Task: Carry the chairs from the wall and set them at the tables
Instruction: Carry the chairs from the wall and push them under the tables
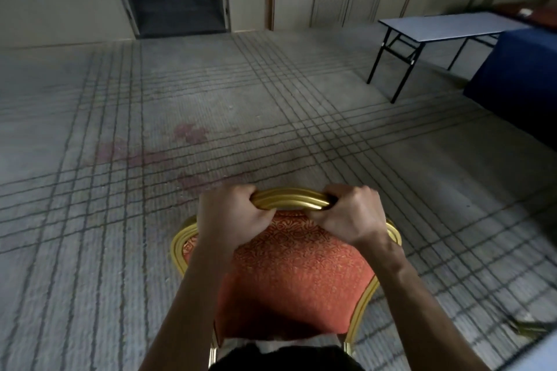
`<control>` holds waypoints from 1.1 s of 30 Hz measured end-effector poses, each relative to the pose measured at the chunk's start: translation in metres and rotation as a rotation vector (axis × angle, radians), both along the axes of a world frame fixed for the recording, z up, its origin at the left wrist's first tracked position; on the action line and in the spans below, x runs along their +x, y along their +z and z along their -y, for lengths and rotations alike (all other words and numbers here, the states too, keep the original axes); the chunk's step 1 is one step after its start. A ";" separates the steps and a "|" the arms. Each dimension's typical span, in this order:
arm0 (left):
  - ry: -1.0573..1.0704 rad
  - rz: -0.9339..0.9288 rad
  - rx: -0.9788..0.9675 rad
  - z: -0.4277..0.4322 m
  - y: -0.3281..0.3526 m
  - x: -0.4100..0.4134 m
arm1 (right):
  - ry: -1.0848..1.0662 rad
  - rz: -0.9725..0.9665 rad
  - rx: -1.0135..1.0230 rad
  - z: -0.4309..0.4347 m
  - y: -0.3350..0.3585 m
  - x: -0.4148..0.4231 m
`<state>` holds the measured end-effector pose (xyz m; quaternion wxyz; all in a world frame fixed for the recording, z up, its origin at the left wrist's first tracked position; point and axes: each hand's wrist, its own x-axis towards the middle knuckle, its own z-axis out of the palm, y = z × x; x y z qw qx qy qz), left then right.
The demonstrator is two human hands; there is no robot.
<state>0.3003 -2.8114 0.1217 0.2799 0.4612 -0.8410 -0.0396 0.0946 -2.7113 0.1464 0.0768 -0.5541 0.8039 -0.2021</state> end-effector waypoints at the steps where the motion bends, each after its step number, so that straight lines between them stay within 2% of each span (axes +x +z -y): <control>1: -0.023 0.007 -0.028 0.022 0.005 -0.009 | -0.024 -0.015 -0.024 0.020 0.002 -0.006; 2: -0.030 0.018 -0.061 0.041 0.010 -0.017 | -0.038 -0.019 -0.033 0.036 0.006 -0.012; 5: -0.074 0.041 -0.003 0.093 0.028 -0.040 | -0.078 -0.033 -0.048 0.080 0.019 -0.033; 12: -0.131 0.021 -0.079 0.228 0.030 -0.116 | -0.126 -0.039 -0.151 0.200 0.016 -0.102; 16: -0.170 0.031 -0.111 0.324 0.018 -0.184 | -0.116 -0.013 -0.161 0.293 0.000 -0.171; 28: -0.208 0.022 -0.182 0.514 0.035 -0.332 | -0.111 0.030 -0.164 0.486 0.007 -0.323; 33: -0.202 -0.002 -0.143 0.619 0.019 -0.402 | -0.094 0.013 -0.150 0.591 -0.002 -0.394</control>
